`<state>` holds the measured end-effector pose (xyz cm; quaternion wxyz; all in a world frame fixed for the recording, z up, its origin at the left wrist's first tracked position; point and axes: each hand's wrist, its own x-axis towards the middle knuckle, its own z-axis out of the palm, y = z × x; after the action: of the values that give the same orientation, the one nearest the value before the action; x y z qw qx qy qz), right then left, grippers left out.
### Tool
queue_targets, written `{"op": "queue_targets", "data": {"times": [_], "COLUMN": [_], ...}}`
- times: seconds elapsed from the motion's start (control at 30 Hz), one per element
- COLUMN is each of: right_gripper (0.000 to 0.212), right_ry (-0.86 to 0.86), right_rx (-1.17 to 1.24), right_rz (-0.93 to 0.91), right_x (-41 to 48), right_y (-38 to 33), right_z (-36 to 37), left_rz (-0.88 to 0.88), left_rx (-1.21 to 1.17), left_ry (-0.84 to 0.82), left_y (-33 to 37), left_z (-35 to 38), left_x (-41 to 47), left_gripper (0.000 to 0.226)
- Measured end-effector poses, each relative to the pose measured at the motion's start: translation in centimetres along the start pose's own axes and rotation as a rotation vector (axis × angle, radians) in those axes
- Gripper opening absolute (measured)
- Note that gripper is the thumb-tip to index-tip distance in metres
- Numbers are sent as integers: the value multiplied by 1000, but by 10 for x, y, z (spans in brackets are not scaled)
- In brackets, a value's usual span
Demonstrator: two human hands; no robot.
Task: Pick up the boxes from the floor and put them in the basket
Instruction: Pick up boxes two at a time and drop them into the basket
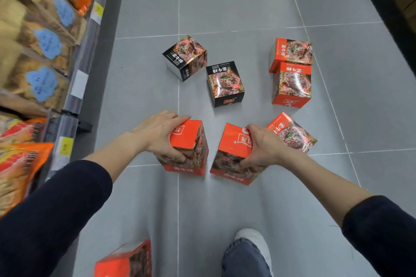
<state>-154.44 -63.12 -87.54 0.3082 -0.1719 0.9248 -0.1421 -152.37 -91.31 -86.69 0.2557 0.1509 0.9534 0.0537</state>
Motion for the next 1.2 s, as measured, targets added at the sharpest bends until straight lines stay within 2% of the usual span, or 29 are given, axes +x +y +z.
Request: {"op": "queue_targets", "data": {"times": [0.13,0.2,0.3,0.47,0.57,0.7,0.9,1.07,1.2], "right_gripper": [88,83,93,79,82,80,74,70,77], "right_ry": [-63,-79,-113,-104,-96,-82,-132,-269,-393], "right_rx": [142,179,192,128,120,-11,-107,-224,-333], "right_rz": [-15,-29,-72,-180,-270,-404,-686,-912,-1128], "right_x": [-40,-60,-87,-137,-176,-236,-327,-395,-455], "right_y": [-51,-78,-120,-210,-273,-356,-463,-531,-571], "right_z": [-62,-99,-161,-269,-325,-383,-419,-412,-386], "left_rz": [-90,-122,-201,-367,-455,-630,-870,-1162,-1408], "left_rx": [-62,-74,-85,-180,-230,-261,-351,-484,-567], "left_ry": [-64,-43,28,137,204,291,314,354,461], "left_y": [1,3,7,8,17,38,96,178,273], "left_z": [-63,-103,-172,-284,-345,-403,-443,-436,-413], "left_x": [-67,-103,-163,-283,-368,-485,-647,-756,-822], "left_gripper": [123,121,117,105,110,117,142,142,133]}}
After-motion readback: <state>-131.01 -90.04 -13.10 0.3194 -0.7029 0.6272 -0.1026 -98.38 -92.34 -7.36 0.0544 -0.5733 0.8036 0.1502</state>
